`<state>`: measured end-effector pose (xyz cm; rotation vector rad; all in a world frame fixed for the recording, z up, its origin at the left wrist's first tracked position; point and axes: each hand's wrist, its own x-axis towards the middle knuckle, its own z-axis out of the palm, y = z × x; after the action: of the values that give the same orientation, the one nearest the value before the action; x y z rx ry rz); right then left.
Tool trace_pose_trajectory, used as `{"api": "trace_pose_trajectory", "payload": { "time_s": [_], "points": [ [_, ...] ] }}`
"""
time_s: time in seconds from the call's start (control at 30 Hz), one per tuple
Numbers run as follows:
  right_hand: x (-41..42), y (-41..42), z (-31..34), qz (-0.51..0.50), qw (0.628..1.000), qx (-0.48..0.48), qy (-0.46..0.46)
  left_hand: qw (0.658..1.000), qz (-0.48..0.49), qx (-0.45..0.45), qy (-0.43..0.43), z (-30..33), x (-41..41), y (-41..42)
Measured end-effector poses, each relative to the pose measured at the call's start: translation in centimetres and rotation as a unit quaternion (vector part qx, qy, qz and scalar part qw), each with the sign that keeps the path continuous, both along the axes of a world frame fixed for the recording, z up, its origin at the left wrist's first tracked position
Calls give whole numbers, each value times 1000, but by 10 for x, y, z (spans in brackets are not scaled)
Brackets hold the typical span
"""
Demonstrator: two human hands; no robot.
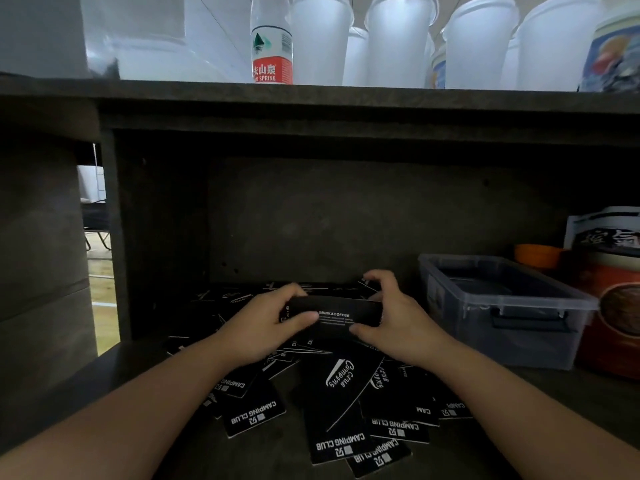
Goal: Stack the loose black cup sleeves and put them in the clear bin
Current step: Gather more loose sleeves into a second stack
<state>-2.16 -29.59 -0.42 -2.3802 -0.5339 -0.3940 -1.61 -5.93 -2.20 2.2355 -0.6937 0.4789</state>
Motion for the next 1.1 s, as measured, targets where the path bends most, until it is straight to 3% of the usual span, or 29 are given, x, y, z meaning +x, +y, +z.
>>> {"api": "trace_pose_trajectory", "payload": {
  "time_s": [0.2,0.3,0.43,0.63,0.8,0.93,1.1],
  "points": [
    [2,-4,4,-15,1000,14,-8,995,61,-44,-66,0,8,15],
    [1,-15,12,35,998,-53,9,994,92,-19,-56,-2,12,22],
    [-7,-19,15,172,964,-170,114,992,120,-18,-40,-3,15,23],
    [-8,-15,13,183,946,-235,127,986,161,-15,-29,-3,18,25],
    [-1,-4,4,117,985,-126,10,988,153,-20,-15,-6,21,26],
    [4,-9,5,51,994,-50,-82,990,134,-46,-18,-6,25,26],
    [8,-9,3,-13,997,10,-80,990,68,-124,16,-2,15,19]
  ]
}}
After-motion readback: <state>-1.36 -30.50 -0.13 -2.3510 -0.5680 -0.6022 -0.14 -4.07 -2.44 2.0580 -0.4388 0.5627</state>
